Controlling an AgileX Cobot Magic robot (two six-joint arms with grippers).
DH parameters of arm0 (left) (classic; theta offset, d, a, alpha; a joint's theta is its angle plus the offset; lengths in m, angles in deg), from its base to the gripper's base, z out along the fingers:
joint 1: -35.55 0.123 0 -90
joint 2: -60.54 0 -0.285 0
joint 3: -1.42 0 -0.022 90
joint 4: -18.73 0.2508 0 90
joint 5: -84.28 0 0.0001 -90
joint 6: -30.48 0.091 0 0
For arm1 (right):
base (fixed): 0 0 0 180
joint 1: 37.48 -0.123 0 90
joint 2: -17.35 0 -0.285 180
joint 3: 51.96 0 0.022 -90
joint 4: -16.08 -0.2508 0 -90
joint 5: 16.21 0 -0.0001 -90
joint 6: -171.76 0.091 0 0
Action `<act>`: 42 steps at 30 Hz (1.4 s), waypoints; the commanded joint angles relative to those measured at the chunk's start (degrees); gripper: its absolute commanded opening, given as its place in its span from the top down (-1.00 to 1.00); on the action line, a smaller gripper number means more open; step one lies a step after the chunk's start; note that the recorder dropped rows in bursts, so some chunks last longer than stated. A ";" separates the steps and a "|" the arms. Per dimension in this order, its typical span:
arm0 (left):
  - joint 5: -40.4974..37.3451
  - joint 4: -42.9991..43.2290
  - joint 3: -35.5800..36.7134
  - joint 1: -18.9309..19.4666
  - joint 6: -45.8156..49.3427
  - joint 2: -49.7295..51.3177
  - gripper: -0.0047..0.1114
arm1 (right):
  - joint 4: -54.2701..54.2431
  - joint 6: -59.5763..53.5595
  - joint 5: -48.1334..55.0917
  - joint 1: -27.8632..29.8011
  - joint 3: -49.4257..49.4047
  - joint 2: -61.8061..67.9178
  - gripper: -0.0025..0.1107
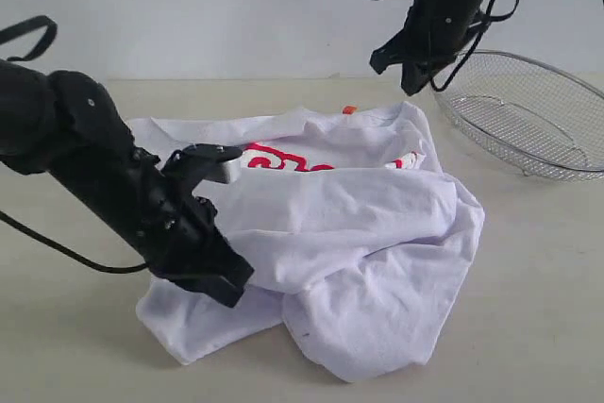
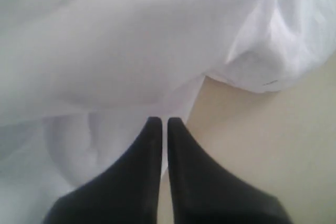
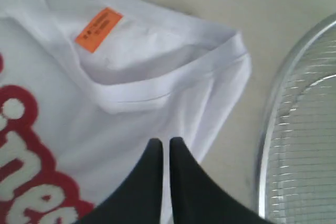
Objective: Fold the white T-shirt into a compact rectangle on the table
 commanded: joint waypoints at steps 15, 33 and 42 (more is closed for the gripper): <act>-6.09 9.45 -3.50 -0.29 -8.20 7.48 0.84 | -4.45 -3.33 -4.16 -3.67 -9.94 7.43 0.96; -9.04 10.53 10.87 -0.29 -10.41 5.29 0.84 | 0.45 -1.65 -14.44 -3.67 7.79 17.68 0.96; -6.95 12.26 16.79 -0.16 -14.04 -7.08 0.84 | 1.85 5.15 -12.45 -3.46 18.81 20.39 0.96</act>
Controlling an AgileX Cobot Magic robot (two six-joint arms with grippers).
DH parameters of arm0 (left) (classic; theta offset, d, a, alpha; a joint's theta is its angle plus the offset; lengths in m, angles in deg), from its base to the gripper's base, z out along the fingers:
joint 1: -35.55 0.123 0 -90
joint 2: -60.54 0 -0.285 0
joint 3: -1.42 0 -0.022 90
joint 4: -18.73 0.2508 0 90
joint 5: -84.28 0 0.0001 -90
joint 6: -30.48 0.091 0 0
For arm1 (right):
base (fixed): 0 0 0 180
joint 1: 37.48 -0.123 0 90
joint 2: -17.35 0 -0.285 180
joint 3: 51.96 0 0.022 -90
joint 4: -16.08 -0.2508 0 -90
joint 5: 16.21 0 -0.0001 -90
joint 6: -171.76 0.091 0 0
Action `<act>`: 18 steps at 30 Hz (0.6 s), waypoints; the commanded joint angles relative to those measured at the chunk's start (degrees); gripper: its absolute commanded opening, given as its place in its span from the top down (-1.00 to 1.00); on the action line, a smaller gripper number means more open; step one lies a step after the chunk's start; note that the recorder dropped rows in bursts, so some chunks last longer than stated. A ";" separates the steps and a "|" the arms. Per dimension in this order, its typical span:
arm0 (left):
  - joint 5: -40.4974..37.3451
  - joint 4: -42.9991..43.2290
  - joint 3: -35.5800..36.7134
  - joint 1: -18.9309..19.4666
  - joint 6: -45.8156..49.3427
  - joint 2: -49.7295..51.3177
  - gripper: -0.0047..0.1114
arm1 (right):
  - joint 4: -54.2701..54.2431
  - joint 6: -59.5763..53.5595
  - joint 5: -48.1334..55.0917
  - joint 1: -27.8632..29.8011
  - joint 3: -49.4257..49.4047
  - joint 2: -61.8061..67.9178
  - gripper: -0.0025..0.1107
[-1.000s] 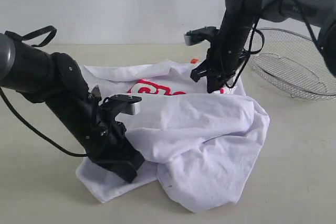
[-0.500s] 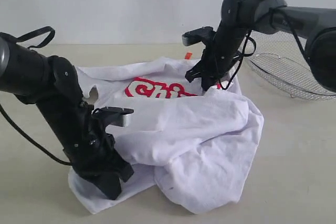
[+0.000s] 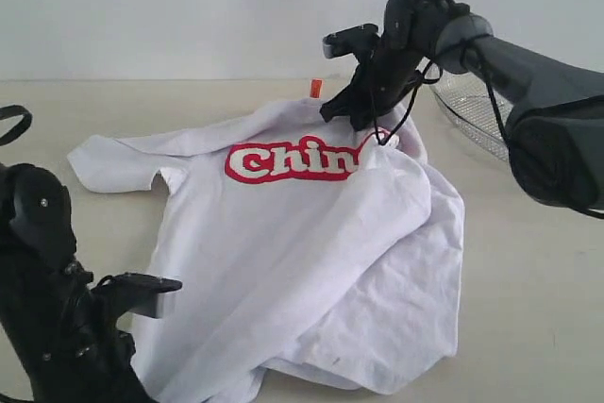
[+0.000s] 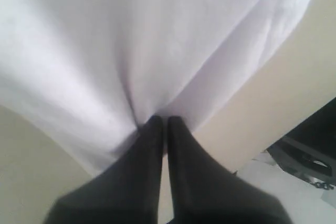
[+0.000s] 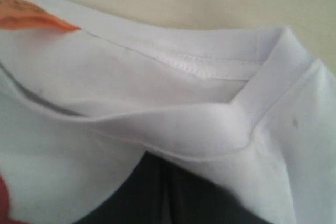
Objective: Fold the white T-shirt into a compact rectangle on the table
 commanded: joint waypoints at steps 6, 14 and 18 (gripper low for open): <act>6.94 2.84 -5.78 -0.08 -1.30 -11.08 0.84 | 3.77 0.48 13.56 0.21 8.58 -13.13 0.96; 18.12 2.84 -10.62 -0.08 -1.30 -6.14 0.84 | 4.30 6.91 13.56 0.67 -7.44 -27.21 0.96; 19.53 2.84 -12.72 -0.08 -1.30 -1.90 0.84 | 4.30 6.02 13.56 0.67 -24.29 -35.03 0.96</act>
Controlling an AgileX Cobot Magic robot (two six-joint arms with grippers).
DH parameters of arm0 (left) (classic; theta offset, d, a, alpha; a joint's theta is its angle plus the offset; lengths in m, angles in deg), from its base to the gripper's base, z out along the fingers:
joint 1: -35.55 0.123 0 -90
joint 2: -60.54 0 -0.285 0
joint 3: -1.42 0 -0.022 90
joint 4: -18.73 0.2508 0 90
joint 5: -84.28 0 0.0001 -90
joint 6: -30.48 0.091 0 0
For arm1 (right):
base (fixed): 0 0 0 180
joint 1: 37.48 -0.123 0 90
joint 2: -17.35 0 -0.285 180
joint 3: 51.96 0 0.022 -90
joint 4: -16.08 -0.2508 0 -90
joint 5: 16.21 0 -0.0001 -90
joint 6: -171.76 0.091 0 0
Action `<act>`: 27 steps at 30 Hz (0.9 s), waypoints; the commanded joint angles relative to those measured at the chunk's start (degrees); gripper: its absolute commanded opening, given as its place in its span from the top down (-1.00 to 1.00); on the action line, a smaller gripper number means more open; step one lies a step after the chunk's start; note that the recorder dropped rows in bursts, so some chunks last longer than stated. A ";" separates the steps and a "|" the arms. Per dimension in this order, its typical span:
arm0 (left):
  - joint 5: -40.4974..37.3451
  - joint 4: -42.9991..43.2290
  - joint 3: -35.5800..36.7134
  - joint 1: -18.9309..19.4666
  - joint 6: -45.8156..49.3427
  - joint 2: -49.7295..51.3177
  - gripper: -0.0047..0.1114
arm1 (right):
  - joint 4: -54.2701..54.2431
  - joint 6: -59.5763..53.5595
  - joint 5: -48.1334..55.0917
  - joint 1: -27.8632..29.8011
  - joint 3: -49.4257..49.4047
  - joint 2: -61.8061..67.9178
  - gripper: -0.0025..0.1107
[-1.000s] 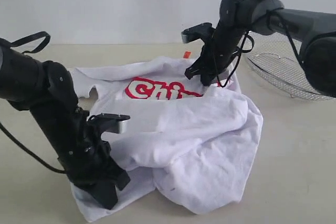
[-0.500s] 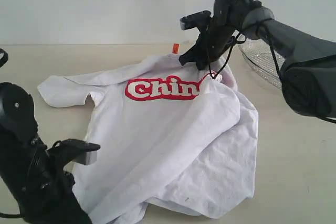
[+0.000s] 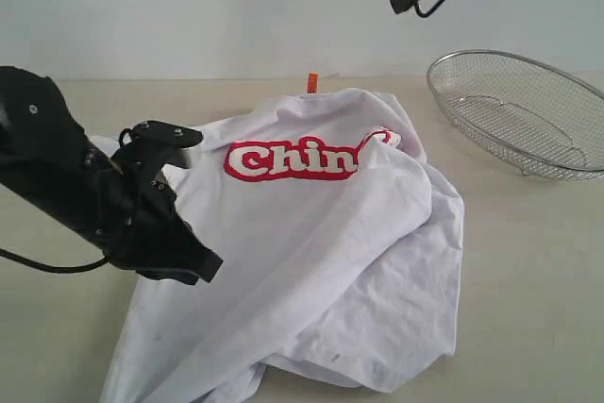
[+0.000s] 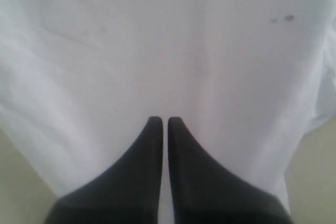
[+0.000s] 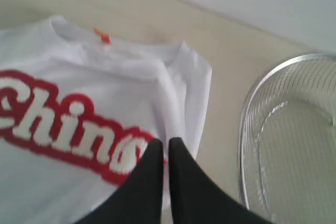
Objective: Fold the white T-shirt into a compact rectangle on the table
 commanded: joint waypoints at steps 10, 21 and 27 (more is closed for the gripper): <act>0.06 -0.15 -6.93 0.60 3.29 8.37 0.84 | -4.70 -3.06 -7.62 3.70 -60.91 -33.15 0.96; -3.61 -13.12 -7.70 7.15 17.78 11.65 0.84 | -42.73 -31.87 -16.82 13.89 -93.22 -42.53 0.96; -6.66 -23.38 -7.70 7.29 27.13 14.46 0.84 | -47.39 -36.05 -22.28 13.89 -100.57 -40.64 0.96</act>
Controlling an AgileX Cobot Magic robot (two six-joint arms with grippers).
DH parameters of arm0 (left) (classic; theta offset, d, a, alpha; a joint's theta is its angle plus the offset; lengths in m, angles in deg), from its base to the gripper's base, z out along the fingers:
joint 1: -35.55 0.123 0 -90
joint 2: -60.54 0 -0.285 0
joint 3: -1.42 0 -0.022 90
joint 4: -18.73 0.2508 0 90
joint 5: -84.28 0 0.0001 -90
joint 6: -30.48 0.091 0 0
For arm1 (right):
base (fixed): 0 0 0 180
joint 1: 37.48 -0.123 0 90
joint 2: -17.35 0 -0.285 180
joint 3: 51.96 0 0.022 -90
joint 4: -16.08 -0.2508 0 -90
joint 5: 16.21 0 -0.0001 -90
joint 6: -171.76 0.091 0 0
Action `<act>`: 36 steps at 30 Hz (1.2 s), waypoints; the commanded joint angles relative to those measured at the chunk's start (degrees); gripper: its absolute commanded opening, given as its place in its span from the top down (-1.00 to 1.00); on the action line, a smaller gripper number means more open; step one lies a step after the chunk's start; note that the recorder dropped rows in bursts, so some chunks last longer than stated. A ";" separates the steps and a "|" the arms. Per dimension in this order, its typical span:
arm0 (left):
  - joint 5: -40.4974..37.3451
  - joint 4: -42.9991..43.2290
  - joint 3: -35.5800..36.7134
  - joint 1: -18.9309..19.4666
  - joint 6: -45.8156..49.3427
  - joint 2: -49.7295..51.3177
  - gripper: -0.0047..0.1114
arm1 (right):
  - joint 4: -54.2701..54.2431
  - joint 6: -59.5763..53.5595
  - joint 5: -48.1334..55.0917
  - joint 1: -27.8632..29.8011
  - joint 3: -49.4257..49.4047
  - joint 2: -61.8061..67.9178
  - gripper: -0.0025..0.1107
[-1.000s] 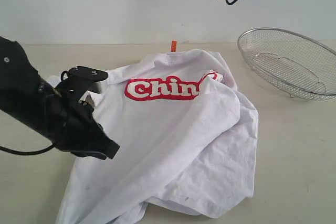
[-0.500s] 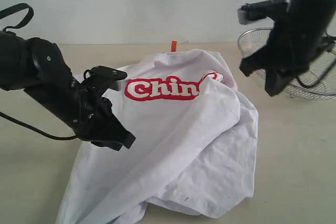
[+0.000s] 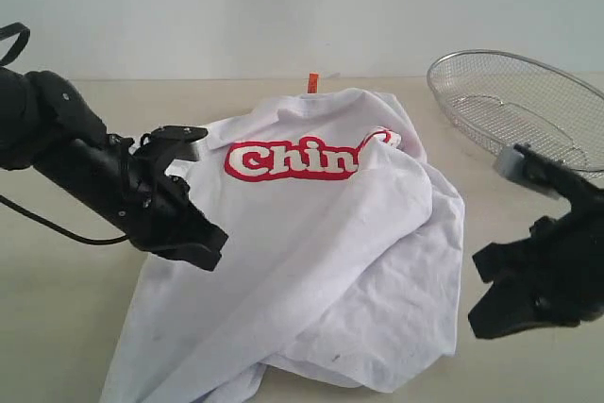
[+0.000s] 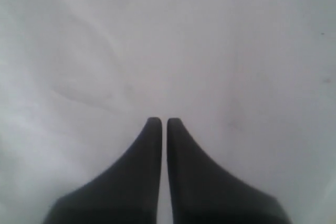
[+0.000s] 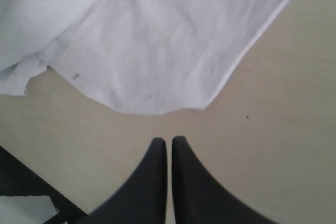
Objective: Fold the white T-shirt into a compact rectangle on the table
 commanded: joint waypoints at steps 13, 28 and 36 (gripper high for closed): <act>-2.55 -6.68 -0.21 0.12 5.82 3.44 0.84 | -3.46 -3.00 -5.96 0.44 -4.64 1.04 0.77; -2.04 -6.92 -0.21 0.12 5.82 3.44 0.84 | -6.78 -0.46 -12.47 -0.63 -4.64 6.03 0.05; -1.93 -6.92 -0.21 0.12 5.82 3.44 0.84 | -17.79 -10.20 -13.46 -1.07 -4.52 11.14 0.05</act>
